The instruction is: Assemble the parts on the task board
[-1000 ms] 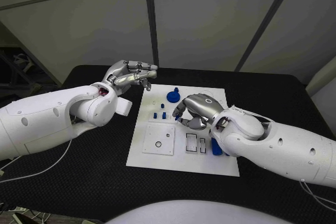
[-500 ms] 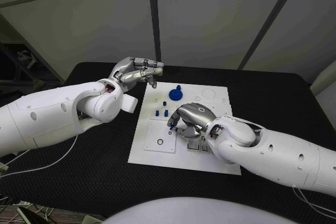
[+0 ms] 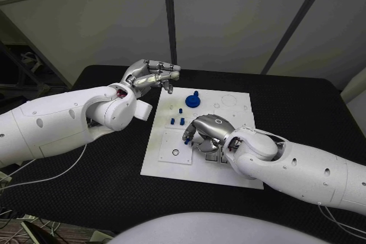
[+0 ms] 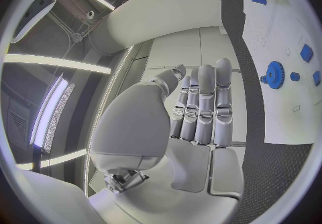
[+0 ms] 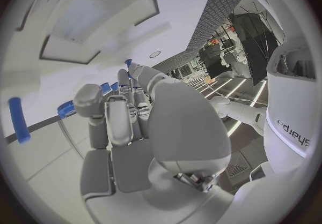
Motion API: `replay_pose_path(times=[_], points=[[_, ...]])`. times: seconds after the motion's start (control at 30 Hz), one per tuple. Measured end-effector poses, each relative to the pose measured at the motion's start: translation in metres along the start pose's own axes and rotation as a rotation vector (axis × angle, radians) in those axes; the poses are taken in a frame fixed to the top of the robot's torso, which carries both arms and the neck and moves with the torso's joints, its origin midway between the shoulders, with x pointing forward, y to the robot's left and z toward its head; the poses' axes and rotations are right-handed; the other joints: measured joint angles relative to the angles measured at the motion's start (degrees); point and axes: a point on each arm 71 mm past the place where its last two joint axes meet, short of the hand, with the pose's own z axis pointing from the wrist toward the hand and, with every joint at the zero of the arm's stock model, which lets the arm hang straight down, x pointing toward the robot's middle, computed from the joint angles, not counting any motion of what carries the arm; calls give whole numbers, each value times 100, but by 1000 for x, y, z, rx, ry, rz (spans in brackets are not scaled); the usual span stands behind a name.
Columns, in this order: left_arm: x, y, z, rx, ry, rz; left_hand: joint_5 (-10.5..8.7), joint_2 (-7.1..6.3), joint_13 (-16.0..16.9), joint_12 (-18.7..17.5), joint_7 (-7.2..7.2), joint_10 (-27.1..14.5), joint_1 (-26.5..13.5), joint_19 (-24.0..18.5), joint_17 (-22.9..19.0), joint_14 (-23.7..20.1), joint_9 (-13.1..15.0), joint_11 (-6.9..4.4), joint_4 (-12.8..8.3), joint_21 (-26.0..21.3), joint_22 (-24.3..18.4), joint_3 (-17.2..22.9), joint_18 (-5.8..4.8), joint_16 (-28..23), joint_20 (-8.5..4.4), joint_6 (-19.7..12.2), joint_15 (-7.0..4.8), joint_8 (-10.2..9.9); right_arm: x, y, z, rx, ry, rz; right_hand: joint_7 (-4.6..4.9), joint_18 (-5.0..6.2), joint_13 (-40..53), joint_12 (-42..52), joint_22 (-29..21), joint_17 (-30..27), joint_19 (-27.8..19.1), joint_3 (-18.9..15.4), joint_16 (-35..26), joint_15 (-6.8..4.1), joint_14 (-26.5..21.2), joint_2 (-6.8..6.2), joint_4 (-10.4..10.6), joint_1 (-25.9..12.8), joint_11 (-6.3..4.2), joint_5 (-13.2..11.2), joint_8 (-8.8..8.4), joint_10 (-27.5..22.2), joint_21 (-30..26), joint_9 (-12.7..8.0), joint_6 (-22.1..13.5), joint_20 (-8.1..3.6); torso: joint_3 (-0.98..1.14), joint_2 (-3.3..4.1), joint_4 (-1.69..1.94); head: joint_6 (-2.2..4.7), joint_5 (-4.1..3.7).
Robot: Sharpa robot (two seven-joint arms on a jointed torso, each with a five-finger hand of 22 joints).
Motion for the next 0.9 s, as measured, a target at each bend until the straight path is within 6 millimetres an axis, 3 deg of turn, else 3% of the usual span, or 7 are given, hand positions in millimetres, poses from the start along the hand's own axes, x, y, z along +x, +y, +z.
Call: replay_pose_path(times=[0.9], points=[[0, 0, 0, -1, 2, -1, 0, 0, 4, 0, 0, -21, 0, 0, 0, -2, 1, 21, 0, 0, 1, 0, 0, 2, 0, 0, 2, 0, 3, 0, 3, 7, 14, -2, 8, 0, -2, -23, -1, -1, 0, 0, 0, 0, 0, 0, 0, 0, 0, -2, 8, 0, 0, -6, 7, 0, -1, -3, -2, -25, 16]])
